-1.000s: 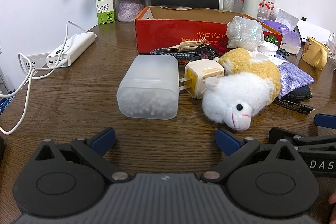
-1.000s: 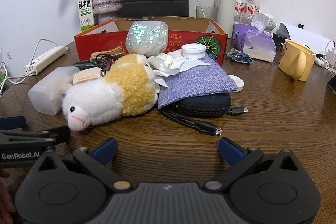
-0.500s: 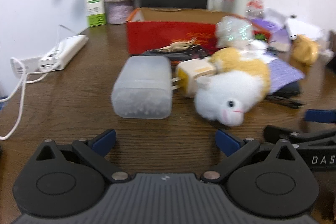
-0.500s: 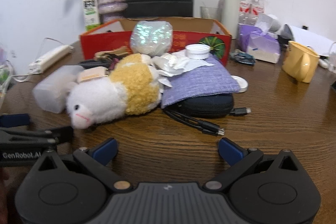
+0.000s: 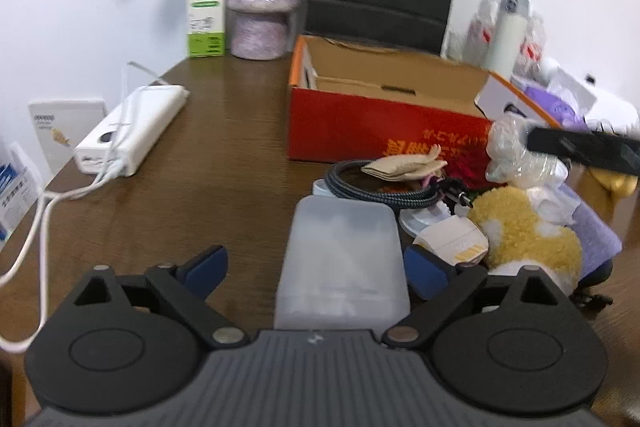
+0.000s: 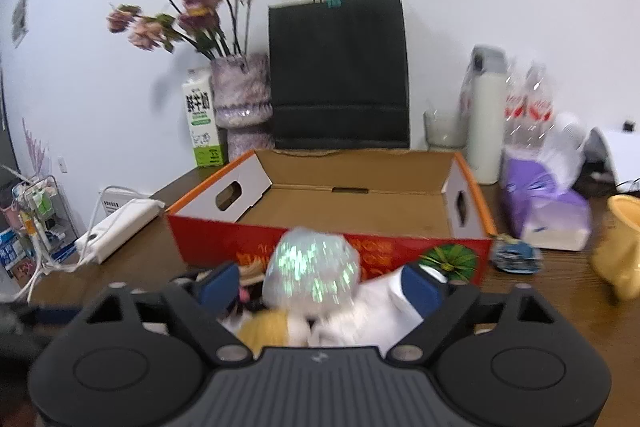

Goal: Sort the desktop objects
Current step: 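Grasp the frosted plastic box with the left tool while the right tool grasps the sparkly bag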

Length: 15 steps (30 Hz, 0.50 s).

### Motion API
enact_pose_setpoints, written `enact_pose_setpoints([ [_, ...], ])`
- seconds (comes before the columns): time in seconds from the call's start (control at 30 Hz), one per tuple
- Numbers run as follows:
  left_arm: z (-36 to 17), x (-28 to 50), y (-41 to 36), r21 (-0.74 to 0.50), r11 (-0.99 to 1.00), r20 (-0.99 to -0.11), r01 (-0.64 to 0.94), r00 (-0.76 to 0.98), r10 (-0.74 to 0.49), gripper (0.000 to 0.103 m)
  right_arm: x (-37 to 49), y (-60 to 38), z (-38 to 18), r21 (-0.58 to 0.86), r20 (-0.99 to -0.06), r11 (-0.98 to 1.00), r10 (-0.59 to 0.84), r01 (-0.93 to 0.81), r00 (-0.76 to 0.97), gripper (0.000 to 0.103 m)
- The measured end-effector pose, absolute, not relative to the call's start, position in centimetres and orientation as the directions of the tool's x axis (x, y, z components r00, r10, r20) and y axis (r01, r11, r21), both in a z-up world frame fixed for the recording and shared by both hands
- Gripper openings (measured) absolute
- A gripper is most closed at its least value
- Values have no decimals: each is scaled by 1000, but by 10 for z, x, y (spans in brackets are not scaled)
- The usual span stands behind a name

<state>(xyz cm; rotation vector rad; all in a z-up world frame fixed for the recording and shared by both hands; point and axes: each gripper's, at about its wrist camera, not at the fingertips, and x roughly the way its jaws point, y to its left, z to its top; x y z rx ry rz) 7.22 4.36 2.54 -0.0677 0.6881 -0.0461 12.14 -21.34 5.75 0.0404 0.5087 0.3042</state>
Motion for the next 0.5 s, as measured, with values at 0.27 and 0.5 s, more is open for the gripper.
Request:
enact_pose_setpoints([
  [0.27, 13, 86, 34, -47, 993, -673, 105, 731, -109, 66, 115, -201, 58, 72, -441, 951, 299, -299, 846, 34],
  [0.5, 44, 26, 48, -47, 999, -592, 26, 804, -49, 66, 38, -211, 81, 19, -367, 938, 329, -347, 870, 35],
])
